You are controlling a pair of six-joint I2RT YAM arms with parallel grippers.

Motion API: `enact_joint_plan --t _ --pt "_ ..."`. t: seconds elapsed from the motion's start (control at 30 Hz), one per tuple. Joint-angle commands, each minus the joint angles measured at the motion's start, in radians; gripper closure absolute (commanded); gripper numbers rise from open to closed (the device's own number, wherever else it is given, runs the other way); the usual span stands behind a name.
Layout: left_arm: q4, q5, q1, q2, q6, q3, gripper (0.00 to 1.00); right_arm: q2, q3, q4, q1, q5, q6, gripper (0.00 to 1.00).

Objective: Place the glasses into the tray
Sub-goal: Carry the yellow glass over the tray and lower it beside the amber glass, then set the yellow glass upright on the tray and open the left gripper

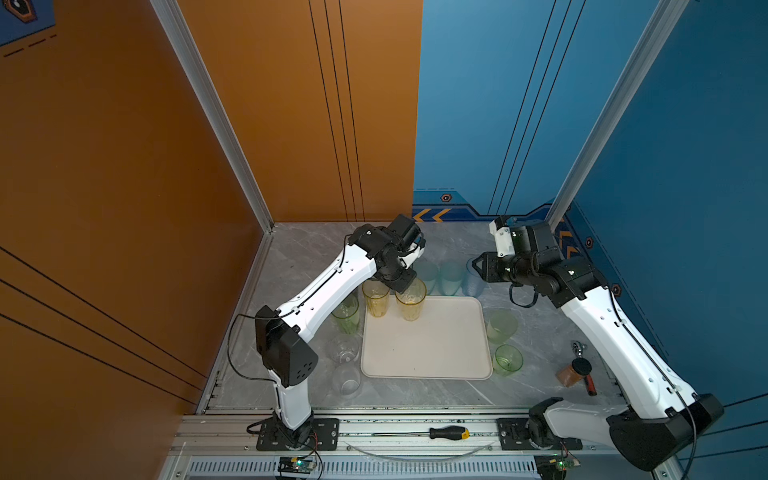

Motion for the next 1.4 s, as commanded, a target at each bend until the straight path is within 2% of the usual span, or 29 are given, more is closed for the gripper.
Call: enact_joint_plan --t 0.0,0.37,0.83,1.37 --pt "0.046 0.039 0.014 0.016 -0.001 -0.008 0.97 0.021 -0.008 0.014 -0.008 -0.013 0.01 0.65" --pt "0.046 0.003 0.018 0.093 0.011 0.01 0.97 0.051 0.003 0.019 -0.007 -0.031 0.011 0.65" --pt "0.061 -0.062 0.019 0.116 0.0 -0.023 0.98 0.081 0.006 0.023 0.0 -0.041 0.01 0.65" --pt "0.124 -0.069 0.027 0.138 -0.007 -0.047 0.98 0.087 0.003 0.022 0.004 -0.039 0.01 0.65"
